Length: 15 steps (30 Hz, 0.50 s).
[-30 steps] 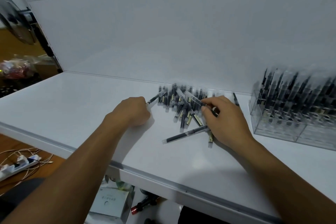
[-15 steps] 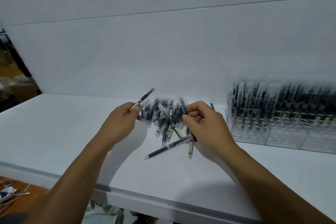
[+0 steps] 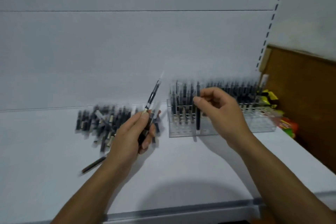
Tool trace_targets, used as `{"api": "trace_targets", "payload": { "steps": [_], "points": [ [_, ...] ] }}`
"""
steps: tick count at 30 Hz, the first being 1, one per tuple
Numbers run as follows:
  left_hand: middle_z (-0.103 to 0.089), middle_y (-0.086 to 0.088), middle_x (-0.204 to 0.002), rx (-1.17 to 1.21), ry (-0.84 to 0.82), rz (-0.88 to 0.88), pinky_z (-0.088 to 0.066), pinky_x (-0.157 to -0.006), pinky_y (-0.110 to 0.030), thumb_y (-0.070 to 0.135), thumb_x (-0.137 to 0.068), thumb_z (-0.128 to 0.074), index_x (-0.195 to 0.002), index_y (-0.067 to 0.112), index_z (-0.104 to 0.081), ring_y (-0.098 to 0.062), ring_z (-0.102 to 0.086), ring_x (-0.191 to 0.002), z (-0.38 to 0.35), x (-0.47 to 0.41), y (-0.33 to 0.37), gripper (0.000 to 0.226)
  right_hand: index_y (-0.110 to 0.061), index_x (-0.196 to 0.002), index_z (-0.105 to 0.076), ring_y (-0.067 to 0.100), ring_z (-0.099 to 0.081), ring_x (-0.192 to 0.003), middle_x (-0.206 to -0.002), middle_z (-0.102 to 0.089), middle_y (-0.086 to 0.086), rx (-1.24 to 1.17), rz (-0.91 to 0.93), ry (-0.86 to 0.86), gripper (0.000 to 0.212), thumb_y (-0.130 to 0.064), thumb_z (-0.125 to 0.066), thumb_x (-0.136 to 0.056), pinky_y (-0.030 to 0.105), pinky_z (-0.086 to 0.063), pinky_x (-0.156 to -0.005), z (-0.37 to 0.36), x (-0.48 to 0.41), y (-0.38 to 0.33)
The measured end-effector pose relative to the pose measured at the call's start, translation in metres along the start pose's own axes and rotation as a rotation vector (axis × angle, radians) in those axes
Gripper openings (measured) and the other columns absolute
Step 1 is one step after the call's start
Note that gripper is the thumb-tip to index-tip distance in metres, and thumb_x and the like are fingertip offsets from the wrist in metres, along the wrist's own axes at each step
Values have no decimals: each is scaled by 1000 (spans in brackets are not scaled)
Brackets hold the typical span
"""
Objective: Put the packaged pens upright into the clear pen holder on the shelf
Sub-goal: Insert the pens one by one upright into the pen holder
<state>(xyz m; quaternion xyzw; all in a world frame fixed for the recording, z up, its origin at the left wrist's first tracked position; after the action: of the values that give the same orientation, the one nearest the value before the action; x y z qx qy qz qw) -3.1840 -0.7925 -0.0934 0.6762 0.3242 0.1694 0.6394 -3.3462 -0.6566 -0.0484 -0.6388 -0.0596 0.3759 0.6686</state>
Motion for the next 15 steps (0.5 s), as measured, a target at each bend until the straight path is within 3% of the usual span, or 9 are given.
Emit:
{"api": "trace_targets", "payload": {
  "steps": [3,5,11,13,15],
  "points": [
    [-50,-4,-61,29,-65,-16,-23,-42,-23,38,-88,-49,-74,10,-55,-12,-32,-43,-30,-3,-5,32,-30,-95,-60,23,-62,-86,-91,-63,12,22,3,85,14,-19,-67,-91,38,-54,-77,30,-10,1],
    [-49,-5,-62,32,-107,-17,-24,-43,-22,37,-91,-47,-72,11,-53,-11,-33,-44,-46,-4,-9,32,-28,-94,-59,28,-62,-86,-98,-64,20,34,5,125,13,-18,-66,-92,44,-54,-79,42,-16,1],
    [-44,-5,-57,131,-167,18,-21,-39,-19,33,-87,-47,-71,8,-54,-10,-29,-41,-61,6,-21,30,-27,-92,-56,33,-64,-94,-97,-66,16,102,25,138,13,-18,-66,-92,45,-56,-81,47,-34,4],
    [-45,-4,-56,160,-168,18,-19,-39,-21,30,-89,-47,-70,17,-64,-10,-29,-40,-62,5,-22,28,-27,-93,-56,32,-64,-90,-95,-66,15,139,36,144,13,-19,-66,-92,44,-56,-80,47,-40,5],
    [-45,-4,-56,186,-167,19,-17,-40,-25,28,-89,-46,-79,20,-69,-10,-28,-40,-62,3,-23,26,-29,-90,-55,25,-61,-79,-94,-65,15,179,54,139,15,-20,-66,-92,34,-55,-74,48,-44,6]
  ]
}}
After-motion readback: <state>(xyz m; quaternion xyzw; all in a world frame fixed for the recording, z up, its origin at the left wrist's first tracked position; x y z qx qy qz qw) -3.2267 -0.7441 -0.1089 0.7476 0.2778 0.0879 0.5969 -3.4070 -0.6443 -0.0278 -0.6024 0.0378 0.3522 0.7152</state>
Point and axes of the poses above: each hand's wrist, its own x-axis away from the middle knuckle, its own z-axis out of the back of the hand, y = z × x, the point moved 8 cm from there along -x, towards the middle knuckle
